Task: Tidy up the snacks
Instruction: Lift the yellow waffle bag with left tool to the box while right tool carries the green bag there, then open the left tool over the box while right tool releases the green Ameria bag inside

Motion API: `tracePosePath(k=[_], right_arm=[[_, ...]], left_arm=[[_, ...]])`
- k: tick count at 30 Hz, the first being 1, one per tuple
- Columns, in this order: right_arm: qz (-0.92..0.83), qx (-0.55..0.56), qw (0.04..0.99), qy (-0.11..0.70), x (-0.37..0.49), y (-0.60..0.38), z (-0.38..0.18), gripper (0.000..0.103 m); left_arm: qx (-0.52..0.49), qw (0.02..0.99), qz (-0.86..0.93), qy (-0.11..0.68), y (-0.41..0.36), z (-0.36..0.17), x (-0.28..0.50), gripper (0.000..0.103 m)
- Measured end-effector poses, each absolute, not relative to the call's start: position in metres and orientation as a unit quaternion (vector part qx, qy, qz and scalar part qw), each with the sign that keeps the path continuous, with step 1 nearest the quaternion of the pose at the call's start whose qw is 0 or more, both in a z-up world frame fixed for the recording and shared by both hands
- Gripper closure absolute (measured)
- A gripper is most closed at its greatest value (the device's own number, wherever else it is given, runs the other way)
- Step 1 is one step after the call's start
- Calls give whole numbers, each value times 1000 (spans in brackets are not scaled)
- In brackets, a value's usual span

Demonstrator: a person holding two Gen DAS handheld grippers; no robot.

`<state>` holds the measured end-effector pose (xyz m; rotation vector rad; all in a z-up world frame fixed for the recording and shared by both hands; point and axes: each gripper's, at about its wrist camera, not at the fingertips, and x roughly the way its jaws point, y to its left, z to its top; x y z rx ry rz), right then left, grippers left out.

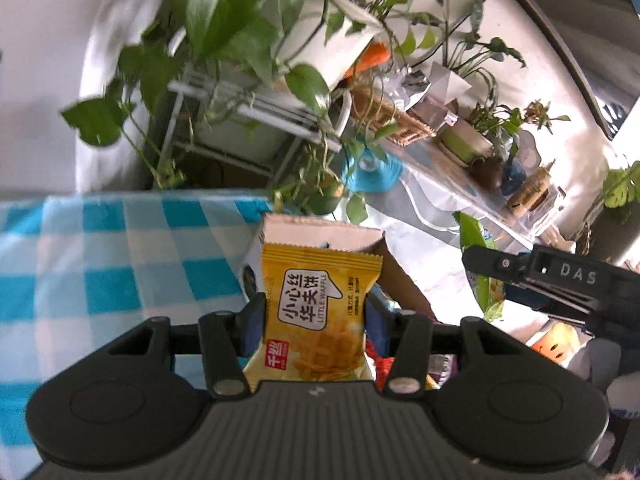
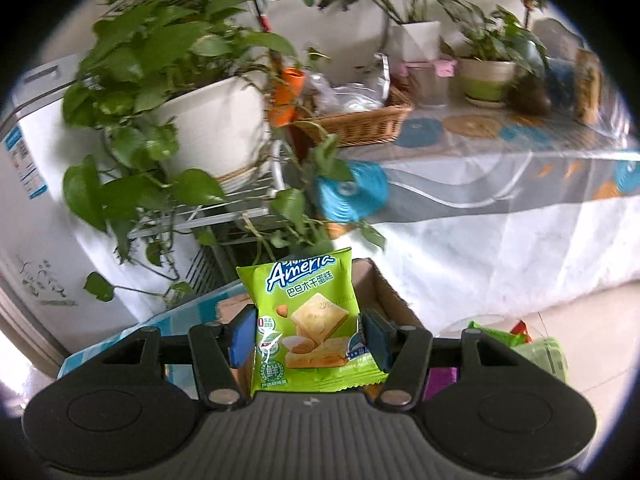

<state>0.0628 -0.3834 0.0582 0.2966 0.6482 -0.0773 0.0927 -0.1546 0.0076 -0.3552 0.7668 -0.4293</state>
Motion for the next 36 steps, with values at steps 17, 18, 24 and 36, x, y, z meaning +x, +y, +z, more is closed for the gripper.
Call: tracePosePath(k=[17,18,24,36], right_arm=[[-60,210,924,315,65,-407,51,40],[-61,212,923,314,65,-407,50,39],[-62,233,919,311,63,-411,52,16],[-73,175,924,333,55,-403,52,6]], left_arm=[[-216,888,-176,366,-213,-3,119,39],[-213,890,-167,367,-214,-4,121,31],[-196,891,-155,378,-215,4,114,11],[-100,897,-75,423,-220,13,89,5]])
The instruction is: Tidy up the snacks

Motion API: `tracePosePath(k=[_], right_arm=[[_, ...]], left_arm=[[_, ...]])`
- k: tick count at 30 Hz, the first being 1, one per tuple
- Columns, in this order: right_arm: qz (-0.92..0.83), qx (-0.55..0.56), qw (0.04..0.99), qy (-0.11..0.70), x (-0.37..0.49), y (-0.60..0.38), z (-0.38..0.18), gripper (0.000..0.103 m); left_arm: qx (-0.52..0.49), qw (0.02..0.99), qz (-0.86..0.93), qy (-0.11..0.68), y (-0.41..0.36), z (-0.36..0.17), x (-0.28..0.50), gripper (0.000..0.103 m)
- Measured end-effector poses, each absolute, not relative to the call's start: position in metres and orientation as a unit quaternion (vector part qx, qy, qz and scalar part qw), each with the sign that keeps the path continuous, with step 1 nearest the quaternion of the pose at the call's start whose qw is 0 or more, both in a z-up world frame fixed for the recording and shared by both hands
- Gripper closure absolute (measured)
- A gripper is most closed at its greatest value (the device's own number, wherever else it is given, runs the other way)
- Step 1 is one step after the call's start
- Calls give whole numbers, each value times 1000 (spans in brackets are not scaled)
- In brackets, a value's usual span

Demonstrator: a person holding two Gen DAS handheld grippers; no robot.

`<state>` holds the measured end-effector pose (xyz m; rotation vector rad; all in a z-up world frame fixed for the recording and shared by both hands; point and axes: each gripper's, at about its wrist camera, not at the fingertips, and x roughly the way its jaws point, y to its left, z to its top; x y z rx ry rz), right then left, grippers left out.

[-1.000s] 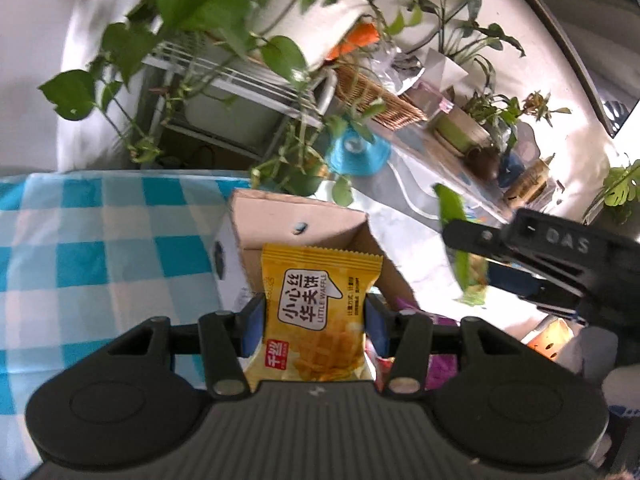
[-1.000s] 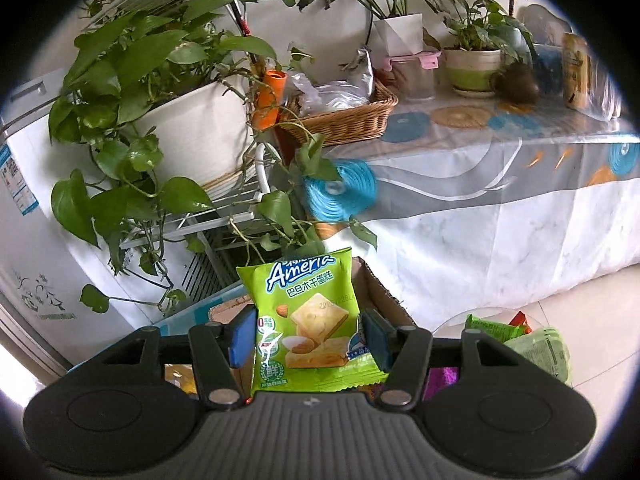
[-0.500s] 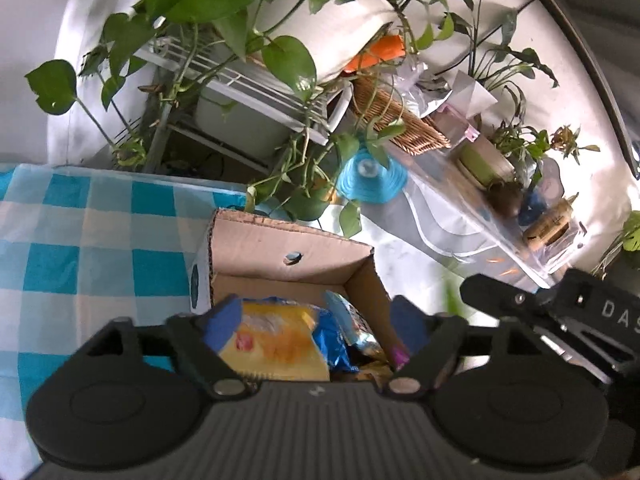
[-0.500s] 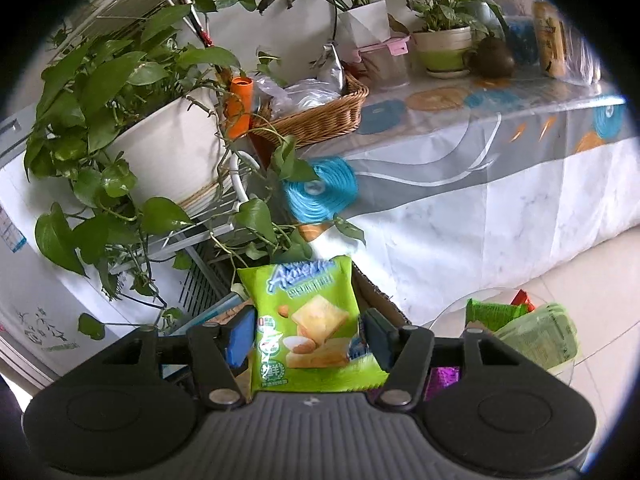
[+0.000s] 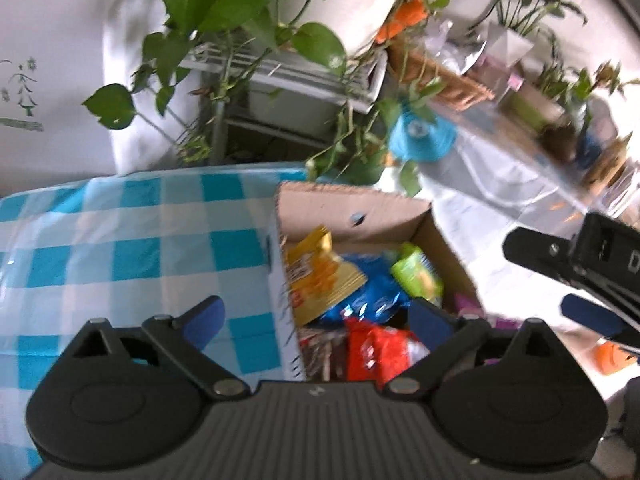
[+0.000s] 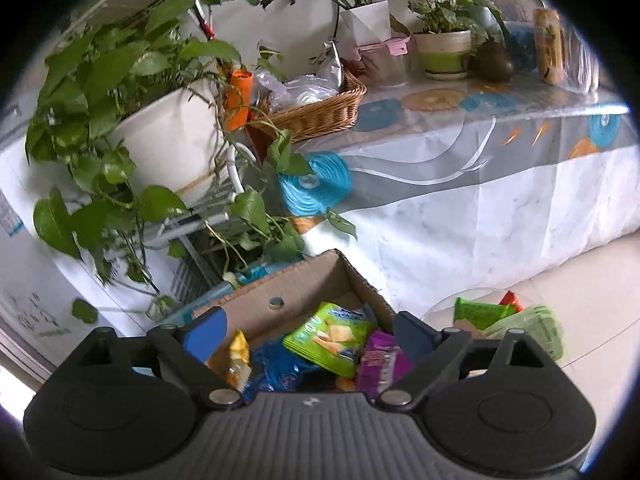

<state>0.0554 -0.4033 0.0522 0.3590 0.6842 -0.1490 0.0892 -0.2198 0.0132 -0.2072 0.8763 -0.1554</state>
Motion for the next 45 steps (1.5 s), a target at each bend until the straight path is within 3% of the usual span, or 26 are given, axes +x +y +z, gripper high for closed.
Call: tracePosePath(k=[12,45], right_arm=[[-114,109,916,369,43,-398,43,0],[-99,8,899,427,46,-378,24,0]], left_arm=[[-56,892,-35,447,-218,16,77,4],[4,887,15,462,-220,15,73,3]])
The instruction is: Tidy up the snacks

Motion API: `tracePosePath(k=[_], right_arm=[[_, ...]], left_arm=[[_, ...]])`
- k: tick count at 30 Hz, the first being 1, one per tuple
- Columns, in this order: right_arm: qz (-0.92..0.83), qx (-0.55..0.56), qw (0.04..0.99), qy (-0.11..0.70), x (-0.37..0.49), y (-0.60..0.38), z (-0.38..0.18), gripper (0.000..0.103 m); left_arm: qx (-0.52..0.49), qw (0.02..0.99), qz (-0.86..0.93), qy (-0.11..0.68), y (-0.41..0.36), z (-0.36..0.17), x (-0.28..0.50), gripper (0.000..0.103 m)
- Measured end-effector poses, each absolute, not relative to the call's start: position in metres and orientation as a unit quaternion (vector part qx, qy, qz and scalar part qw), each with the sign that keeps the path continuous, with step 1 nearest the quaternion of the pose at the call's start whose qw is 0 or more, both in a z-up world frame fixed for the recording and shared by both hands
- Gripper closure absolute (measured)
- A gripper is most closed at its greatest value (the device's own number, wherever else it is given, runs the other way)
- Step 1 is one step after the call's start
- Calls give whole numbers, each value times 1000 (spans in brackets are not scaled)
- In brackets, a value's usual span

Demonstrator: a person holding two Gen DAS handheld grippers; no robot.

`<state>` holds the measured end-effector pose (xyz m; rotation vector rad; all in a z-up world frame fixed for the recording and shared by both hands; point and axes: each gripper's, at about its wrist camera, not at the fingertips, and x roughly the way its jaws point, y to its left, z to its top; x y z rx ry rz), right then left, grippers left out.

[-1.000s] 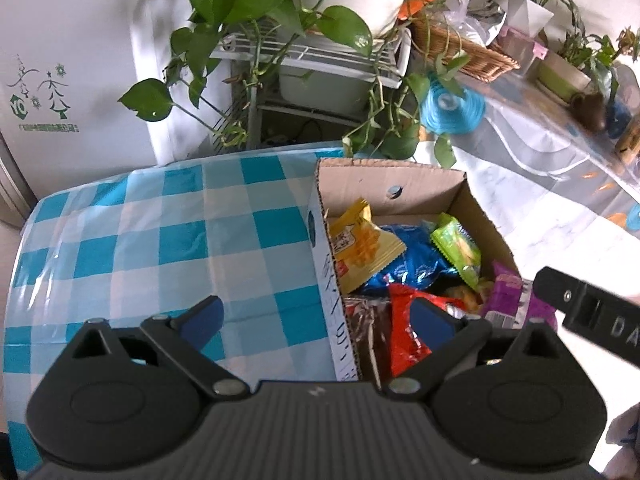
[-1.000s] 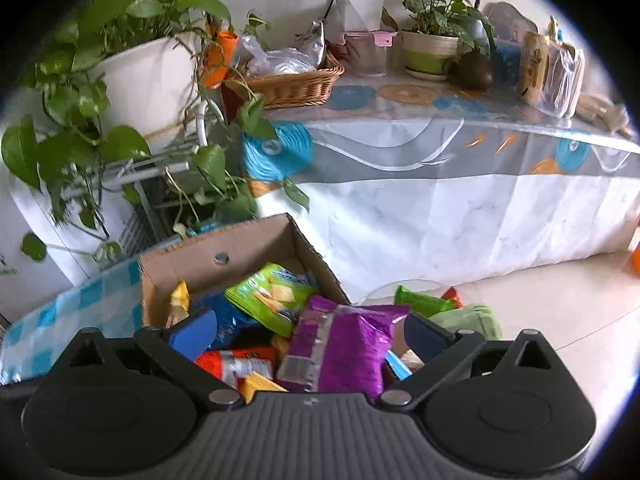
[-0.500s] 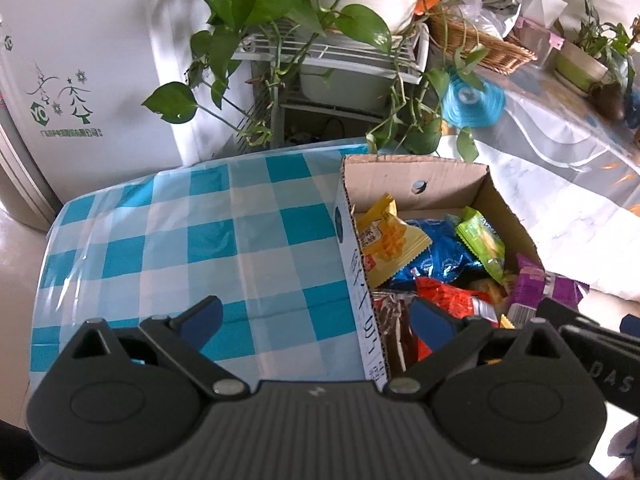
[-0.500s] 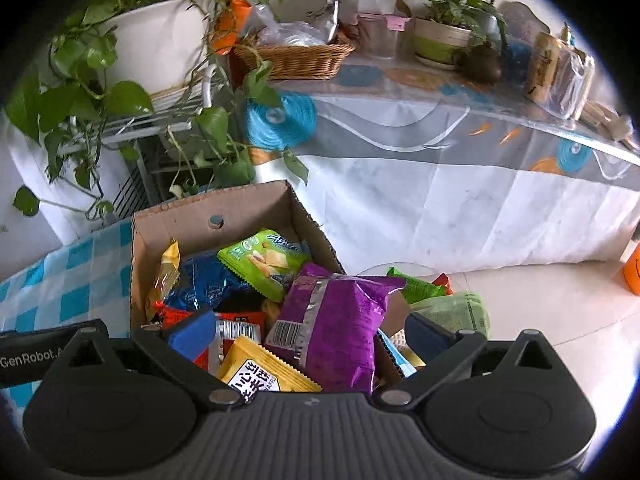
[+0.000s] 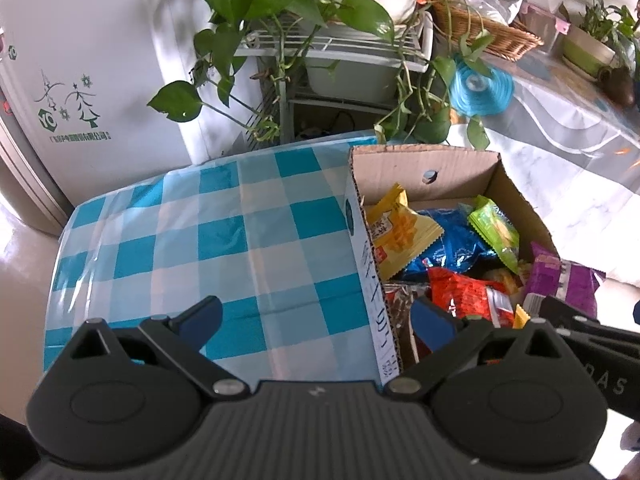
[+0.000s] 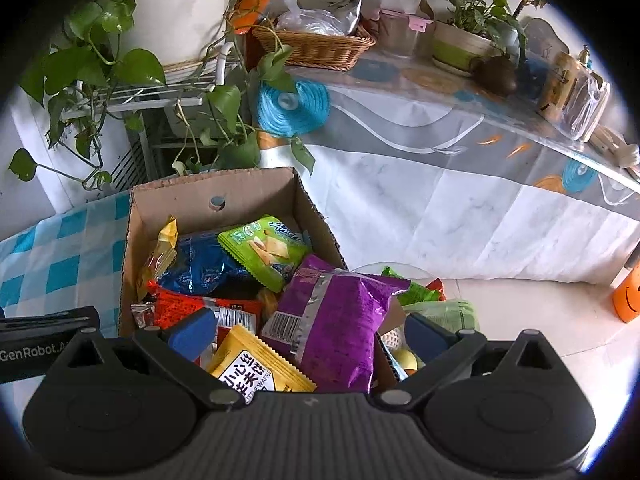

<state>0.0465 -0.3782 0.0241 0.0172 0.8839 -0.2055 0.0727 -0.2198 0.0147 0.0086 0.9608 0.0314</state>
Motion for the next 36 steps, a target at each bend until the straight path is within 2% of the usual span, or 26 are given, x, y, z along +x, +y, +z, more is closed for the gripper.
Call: tracePosePath(k=[36], right_arm=[[-75,-1,899,431,48,-369,22,0]], left_arm=[[30,889,-3,458,-205,16,67,4]])
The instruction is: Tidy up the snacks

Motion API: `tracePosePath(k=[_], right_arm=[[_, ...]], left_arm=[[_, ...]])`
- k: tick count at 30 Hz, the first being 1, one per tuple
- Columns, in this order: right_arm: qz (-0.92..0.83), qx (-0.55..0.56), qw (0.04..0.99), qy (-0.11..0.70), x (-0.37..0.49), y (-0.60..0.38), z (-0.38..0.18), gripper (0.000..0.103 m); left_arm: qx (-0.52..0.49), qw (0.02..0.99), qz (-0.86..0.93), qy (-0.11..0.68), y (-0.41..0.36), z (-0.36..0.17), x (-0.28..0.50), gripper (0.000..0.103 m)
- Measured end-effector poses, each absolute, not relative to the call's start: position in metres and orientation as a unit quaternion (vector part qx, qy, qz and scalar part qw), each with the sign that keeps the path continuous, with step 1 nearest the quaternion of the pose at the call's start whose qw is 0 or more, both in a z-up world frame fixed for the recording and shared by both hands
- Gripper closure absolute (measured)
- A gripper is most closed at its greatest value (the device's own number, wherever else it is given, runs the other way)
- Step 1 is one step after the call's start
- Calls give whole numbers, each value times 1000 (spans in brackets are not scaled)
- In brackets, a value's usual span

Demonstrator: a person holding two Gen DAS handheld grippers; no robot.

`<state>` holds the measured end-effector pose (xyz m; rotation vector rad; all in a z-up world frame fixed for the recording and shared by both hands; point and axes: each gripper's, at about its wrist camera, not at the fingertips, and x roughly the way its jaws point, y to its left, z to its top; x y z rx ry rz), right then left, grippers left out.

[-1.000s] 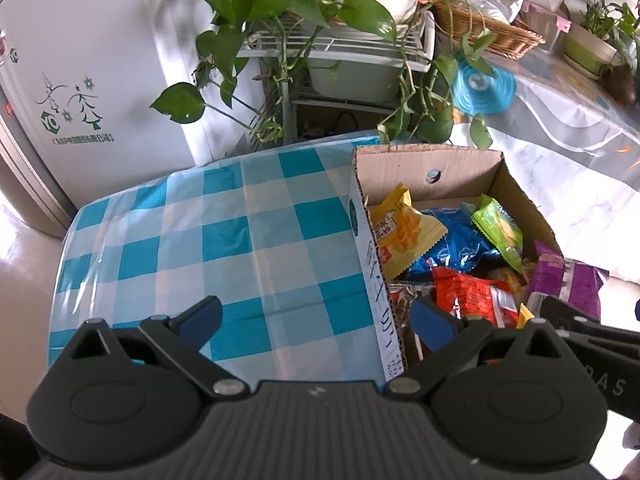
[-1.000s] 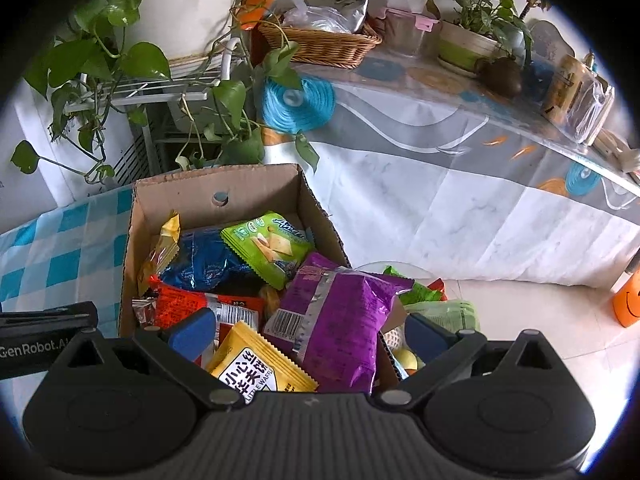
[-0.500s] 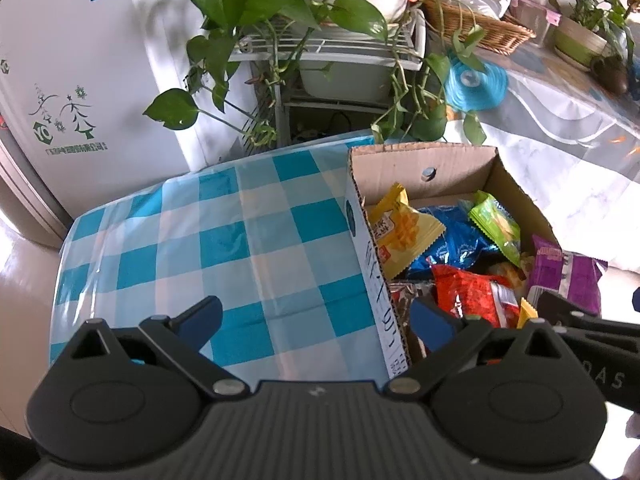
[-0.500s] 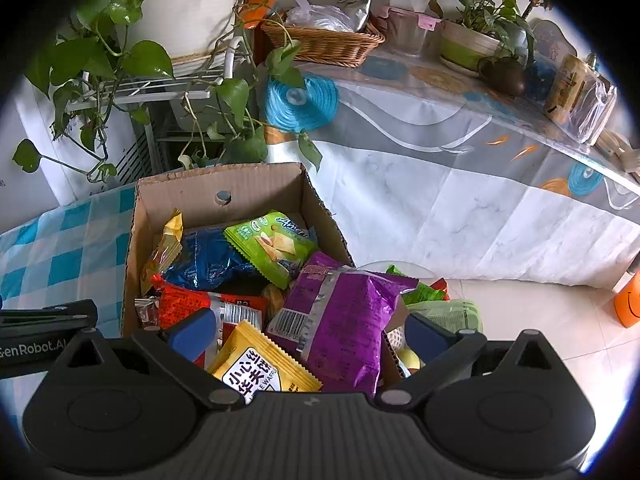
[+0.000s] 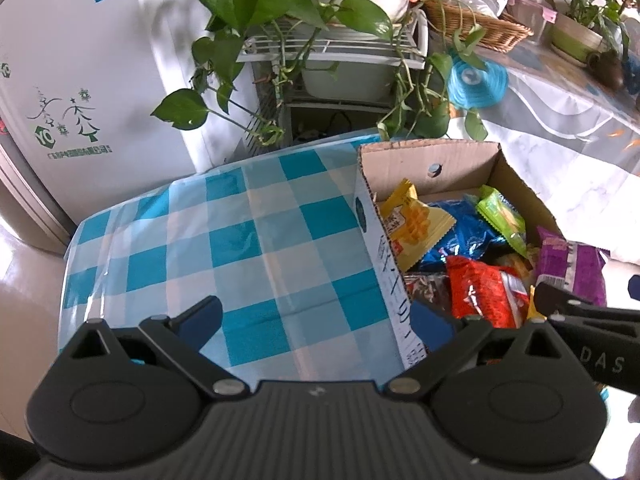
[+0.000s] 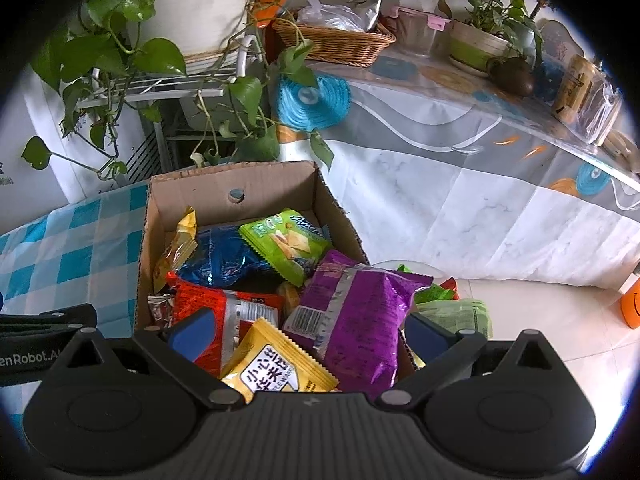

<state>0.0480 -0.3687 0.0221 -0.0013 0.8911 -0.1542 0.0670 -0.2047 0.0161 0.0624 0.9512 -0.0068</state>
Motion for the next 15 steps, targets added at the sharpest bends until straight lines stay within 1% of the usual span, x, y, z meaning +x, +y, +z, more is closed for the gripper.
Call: tracePosePath(k=[15], right_arm=[[-63,25,906,417,39,-357,24,0]], left_arm=[[29,900,-17,434,-184,30,53,3]])
